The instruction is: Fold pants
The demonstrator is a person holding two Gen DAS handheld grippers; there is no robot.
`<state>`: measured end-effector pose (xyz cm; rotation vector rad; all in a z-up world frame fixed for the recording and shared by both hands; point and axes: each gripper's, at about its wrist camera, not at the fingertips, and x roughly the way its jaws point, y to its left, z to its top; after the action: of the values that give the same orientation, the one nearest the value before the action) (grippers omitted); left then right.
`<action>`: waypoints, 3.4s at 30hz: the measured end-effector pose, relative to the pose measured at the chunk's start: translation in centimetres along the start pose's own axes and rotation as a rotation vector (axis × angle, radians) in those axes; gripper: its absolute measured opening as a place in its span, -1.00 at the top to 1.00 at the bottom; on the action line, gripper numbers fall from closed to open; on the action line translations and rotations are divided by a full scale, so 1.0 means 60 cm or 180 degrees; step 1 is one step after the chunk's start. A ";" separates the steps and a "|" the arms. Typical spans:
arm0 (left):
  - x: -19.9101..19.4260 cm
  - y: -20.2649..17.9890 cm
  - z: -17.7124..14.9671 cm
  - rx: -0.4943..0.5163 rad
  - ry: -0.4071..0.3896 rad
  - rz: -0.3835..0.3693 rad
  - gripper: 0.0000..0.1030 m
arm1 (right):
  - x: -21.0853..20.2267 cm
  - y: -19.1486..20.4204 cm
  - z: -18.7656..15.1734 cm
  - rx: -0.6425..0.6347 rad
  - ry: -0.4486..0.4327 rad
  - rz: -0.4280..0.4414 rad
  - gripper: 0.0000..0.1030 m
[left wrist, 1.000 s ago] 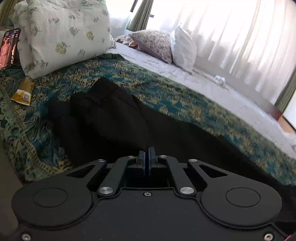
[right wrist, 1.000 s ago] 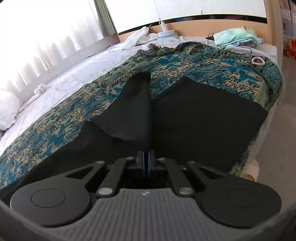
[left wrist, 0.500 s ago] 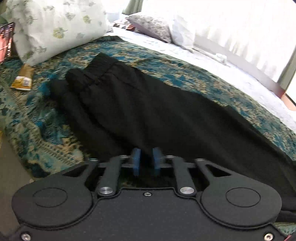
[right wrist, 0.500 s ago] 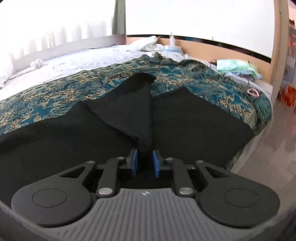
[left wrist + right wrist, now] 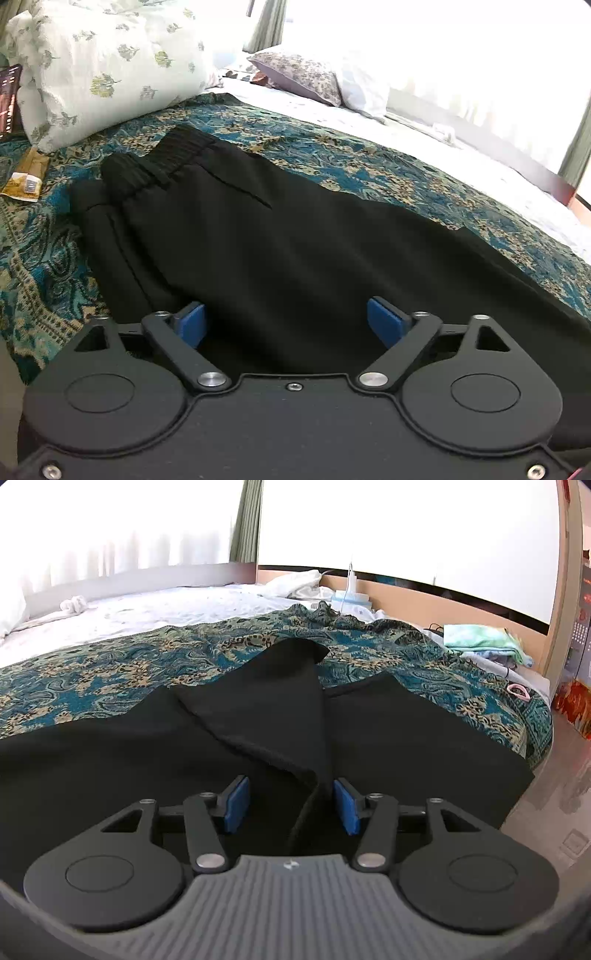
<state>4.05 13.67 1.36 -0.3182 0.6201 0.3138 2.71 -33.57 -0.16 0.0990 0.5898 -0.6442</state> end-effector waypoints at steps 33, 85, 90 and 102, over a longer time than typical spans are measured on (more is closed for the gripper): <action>-0.033 0.014 -0.018 0.0525 0.0005 0.0691 0.87 | -0.005 -0.138 -0.018 0.0029 -0.0123 -0.0773 0.47; -0.038 0.028 -0.029 0.0599 -0.0100 0.0567 0.86 | -0.266 0.333 -0.118 -0.0925 0.0006 0.2187 -0.11; -0.064 0.080 -0.008 0.0038 0.0033 -0.0252 0.52 | -0.300 0.384 -0.143 -0.1191 -0.0116 0.2276 -0.12; -0.061 0.218 0.058 -0.0549 -0.0150 -0.0431 -0.29 | -0.378 0.418 -0.202 -0.1796 -0.0456 0.2464 -0.12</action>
<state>-1.90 26.15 3.71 -0.5148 0.5234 0.2445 -2.90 1.91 -0.16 -0.2405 0.5229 0.2745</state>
